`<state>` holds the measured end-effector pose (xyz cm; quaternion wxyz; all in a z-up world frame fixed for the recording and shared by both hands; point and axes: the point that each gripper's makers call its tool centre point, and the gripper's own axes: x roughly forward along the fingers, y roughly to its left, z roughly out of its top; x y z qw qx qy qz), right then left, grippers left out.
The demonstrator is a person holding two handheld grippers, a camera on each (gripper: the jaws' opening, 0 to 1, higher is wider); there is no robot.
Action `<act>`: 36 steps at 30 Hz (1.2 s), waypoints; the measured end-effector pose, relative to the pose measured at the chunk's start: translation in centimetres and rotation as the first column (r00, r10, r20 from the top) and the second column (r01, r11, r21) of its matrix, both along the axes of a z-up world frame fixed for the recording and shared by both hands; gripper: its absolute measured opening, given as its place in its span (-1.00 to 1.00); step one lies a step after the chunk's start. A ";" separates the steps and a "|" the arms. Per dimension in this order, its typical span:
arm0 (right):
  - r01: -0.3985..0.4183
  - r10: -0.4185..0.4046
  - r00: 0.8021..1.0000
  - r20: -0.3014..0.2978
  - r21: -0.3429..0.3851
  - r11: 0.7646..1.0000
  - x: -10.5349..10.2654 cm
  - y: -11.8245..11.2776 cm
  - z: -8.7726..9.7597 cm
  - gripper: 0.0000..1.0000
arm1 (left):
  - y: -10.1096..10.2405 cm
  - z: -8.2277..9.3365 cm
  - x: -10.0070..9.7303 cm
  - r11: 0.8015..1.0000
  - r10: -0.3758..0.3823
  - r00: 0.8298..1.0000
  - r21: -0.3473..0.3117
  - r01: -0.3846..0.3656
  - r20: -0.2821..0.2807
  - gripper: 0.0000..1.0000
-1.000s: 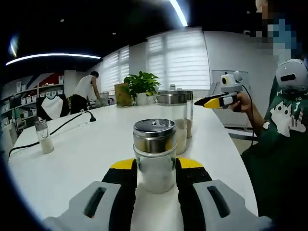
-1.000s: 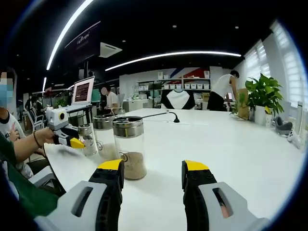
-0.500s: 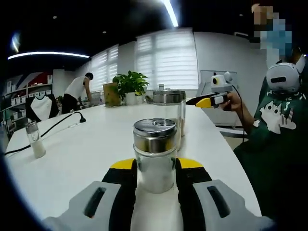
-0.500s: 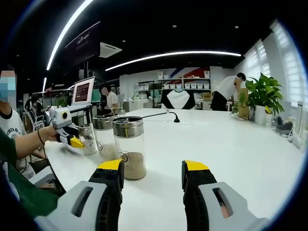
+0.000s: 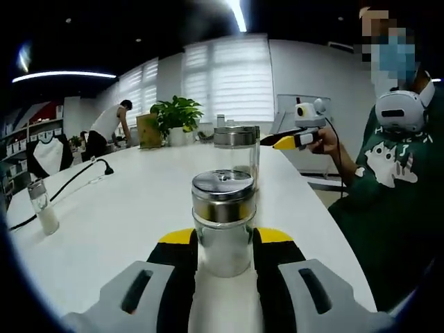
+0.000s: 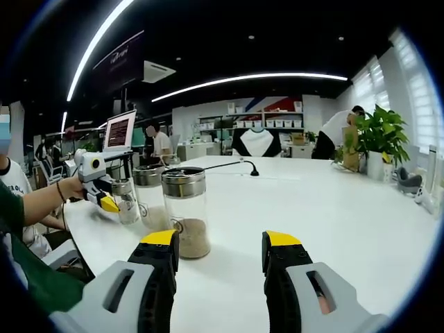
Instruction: Rotate the seasoning bottle until the label or dispensing opening points toward the visible target arrow and the bottle remains upright within the marked orientation range
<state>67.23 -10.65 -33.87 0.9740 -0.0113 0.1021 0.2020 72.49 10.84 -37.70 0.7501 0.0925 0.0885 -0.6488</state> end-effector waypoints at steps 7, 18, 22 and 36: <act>0.003 -0.003 1.000 0.003 0.001 1.000 -0.1 -0.1 0.1 -0.05 | 0.1 -0.1 0.0 0.999 -0.021 1.000 0.029 0.022 -0.007 -0.34; 0.001 -0.001 1.000 0.002 0.002 1.000 0.5 -0.7 0.3 -0.05 | 0.1 -0.1 0.3 0.999 -0.026 1.000 0.046 0.026 -0.006 -0.33; 0.000 0.000 1.000 0.000 0.005 1.000 0.6 -0.8 0.3 -0.05 | 0.6 0.1 0.9 0.999 0.010 1.000 0.037 -0.009 -0.012 -0.22; -0.001 0.001 1.000 -0.004 0.013 1.000 0.7 -0.8 0.3 -0.05 | 1.6 1.9 0.8 0.979 0.193 0.980 -0.060 -0.196 -0.055 0.29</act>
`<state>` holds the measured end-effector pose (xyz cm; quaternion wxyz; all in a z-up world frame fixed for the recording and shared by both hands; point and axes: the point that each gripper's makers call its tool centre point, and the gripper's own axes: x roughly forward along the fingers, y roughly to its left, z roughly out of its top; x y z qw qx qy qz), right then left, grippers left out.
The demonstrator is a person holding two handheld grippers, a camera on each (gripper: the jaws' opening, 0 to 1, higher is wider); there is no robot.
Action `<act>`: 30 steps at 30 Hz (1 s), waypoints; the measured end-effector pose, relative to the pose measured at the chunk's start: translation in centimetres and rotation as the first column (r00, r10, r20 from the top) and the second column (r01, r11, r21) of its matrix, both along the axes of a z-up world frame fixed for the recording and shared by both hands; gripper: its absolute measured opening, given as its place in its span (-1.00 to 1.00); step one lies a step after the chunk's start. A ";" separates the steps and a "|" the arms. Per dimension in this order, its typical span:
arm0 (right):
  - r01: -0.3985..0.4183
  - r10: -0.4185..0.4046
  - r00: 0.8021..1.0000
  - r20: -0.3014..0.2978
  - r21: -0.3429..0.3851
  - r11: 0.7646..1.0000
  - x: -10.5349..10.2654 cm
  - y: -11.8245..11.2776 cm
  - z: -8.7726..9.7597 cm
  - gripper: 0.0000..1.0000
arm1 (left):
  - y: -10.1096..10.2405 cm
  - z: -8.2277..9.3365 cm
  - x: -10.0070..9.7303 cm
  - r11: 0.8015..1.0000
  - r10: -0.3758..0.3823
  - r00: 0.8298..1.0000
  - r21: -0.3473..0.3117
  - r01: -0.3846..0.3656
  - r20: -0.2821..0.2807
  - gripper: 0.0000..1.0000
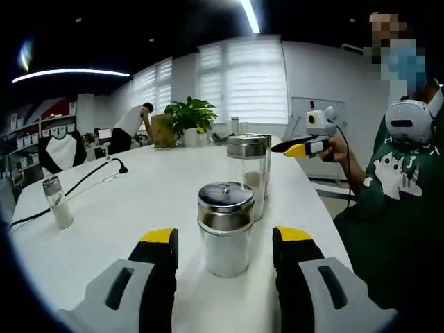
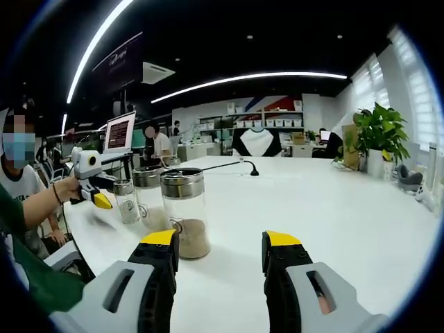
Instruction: Rotate the seasoning bottle until the label or dispensing opening points toward the visible target arrow and the bottle remains upright within the marked orientation range
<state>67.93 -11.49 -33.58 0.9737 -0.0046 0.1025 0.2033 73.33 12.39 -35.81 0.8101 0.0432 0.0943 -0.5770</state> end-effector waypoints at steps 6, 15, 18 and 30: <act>0.002 -0.002 1.000 0.001 -0.001 1.000 0.0 -0.1 0.0 -0.05 | 0.7 0.7 -0.6 0.994 0.105 0.994 -0.026 -0.105 0.027 0.48; -0.002 0.002 1.000 -0.002 -0.003 1.000 -0.2 0.0 -0.1 -0.05 | 0.4 1.1 -1.8 0.970 0.217 0.976 -0.107 -0.217 -0.007 0.46; -0.003 0.003 1.000 -0.001 -0.001 1.000 -0.3 0.1 -0.1 -0.05 | 0.8 0.8 -1.4 0.951 0.292 0.956 -0.102 -0.293 -0.027 0.44; -0.001 0.001 1.000 0.001 0.007 1.000 -0.3 -0.1 -0.1 -0.05 | 1.0 0.0 -1.5 0.836 0.542 0.840 -0.094 -0.541 -0.022 0.38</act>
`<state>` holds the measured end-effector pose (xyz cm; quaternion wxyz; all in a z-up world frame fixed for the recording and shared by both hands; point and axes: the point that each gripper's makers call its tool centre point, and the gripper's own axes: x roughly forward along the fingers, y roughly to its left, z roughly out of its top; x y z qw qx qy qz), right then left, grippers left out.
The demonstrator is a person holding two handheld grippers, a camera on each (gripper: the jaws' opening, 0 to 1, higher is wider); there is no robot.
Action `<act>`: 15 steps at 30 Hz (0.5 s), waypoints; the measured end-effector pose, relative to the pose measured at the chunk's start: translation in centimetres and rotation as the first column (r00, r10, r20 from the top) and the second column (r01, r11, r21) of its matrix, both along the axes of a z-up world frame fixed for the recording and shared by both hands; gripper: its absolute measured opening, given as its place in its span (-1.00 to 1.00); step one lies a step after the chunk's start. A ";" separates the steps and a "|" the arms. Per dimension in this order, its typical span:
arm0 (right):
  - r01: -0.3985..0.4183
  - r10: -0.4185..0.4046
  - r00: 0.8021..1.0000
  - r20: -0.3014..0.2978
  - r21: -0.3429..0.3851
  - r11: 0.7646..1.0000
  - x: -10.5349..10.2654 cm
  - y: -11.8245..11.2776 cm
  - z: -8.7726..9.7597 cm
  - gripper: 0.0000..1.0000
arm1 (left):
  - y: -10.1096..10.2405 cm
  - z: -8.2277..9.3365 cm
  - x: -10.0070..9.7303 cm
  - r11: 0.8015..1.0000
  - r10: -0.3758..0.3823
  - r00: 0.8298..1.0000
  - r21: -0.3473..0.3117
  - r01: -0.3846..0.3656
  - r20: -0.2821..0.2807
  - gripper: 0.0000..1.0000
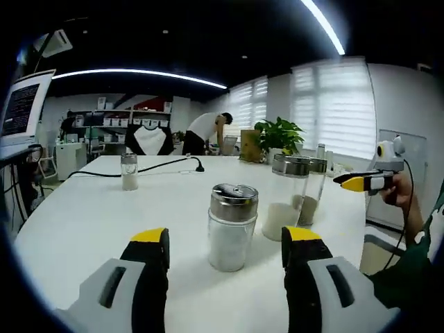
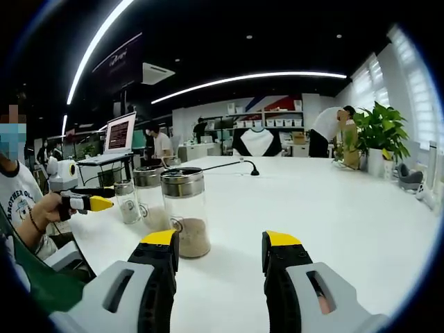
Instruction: Rotate the seasoning bottle until the label or dispensing opening points toward the visible target arrow and the bottle remains upright within the marked orientation range
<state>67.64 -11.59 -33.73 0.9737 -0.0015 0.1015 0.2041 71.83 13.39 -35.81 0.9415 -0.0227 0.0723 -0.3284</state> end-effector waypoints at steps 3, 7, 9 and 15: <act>0.003 -0.003 1.000 0.003 0.002 1.000 -0.1 0.0 0.1 -0.05 | 0.2 -0.1 0.0 0.998 0.057 0.998 0.016 -0.057 0.004 0.38; 0.007 -0.007 1.000 0.006 0.004 1.000 0.0 -0.1 0.2 -0.05 | 0.5 0.3 0.3 0.991 0.126 0.992 -0.035 -0.126 0.004 0.38; 0.007 -0.007 1.000 0.006 0.004 1.000 -0.1 -0.2 0.2 -0.05 | 0.5 0.3 0.7 0.989 0.149 0.989 -0.026 -0.148 0.013 0.43; 0.005 -0.005 1.000 0.006 0.004 1.000 -0.2 -0.2 0.2 -0.05 | -0.2 0.5 1.2 0.977 0.202 0.979 -0.064 -0.201 0.007 0.36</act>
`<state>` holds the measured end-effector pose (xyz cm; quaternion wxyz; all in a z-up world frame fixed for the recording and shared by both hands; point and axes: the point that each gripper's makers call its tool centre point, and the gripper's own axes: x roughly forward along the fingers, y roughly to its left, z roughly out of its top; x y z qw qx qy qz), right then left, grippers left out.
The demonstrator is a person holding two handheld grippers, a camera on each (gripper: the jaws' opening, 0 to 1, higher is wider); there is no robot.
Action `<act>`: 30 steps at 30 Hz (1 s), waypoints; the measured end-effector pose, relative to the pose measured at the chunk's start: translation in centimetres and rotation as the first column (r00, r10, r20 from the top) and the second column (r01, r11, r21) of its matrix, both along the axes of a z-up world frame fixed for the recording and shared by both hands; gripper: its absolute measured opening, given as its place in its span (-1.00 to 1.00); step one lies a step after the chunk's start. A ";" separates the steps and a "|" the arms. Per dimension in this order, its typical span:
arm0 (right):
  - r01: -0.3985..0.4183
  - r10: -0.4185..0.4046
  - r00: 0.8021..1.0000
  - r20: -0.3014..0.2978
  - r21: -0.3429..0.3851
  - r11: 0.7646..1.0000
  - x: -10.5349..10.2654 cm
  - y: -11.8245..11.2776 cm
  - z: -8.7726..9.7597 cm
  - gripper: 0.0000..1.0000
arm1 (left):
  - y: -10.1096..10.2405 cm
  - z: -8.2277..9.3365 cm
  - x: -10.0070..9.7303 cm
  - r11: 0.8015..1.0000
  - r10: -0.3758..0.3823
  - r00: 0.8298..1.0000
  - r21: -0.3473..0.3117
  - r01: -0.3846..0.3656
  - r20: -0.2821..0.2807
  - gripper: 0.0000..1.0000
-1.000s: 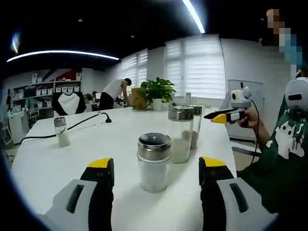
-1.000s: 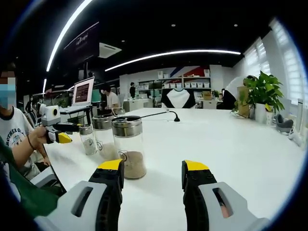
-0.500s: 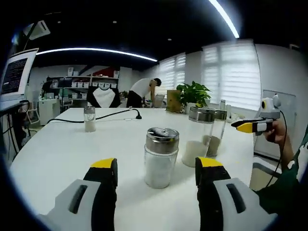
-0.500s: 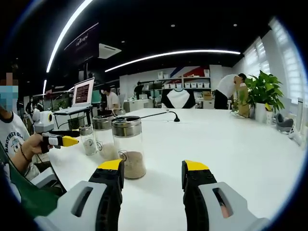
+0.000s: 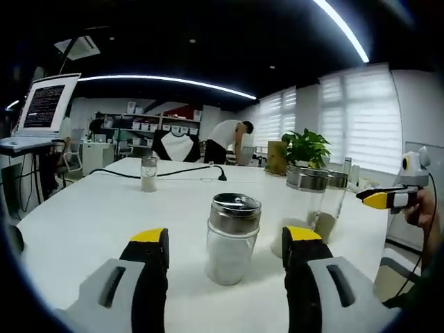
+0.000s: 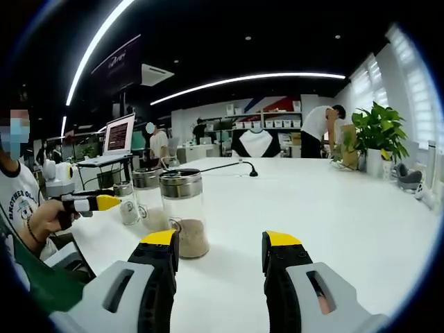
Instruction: Rotate the seasoning bottle until the label or dispensing opening points toward the visible target arrow and the bottle remains upright within the marked orientation range
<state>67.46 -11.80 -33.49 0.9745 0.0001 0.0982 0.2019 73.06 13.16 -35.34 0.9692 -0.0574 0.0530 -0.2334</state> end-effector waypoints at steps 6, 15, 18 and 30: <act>0.003 -0.003 1.000 -0.002 0.002 1.000 0.0 -0.1 0.0 -0.05 | 0.0 -0.5 0.3 0.999 0.042 0.999 -0.014 -0.042 -0.010 0.31; 0.004 -0.004 1.000 -0.003 0.003 1.000 0.0 -0.3 0.0 -0.05 | -0.7 -0.3 0.5 0.999 0.052 0.999 -0.016 -0.052 0.013 0.21; 0.003 -0.003 1.000 -0.006 0.003 1.000 -0.1 -0.1 -0.1 -0.05 | -0.6 -0.7 0.7 0.998 0.062 0.998 -0.013 -0.062 0.001 0.13; 0.002 -0.002 1.000 0.003 0.001 1.000 -0.5 0.2 0.4 -0.02 | -1.0 -1.3 0.8 0.998 0.050 0.999 -0.026 -0.050 -0.020 -0.28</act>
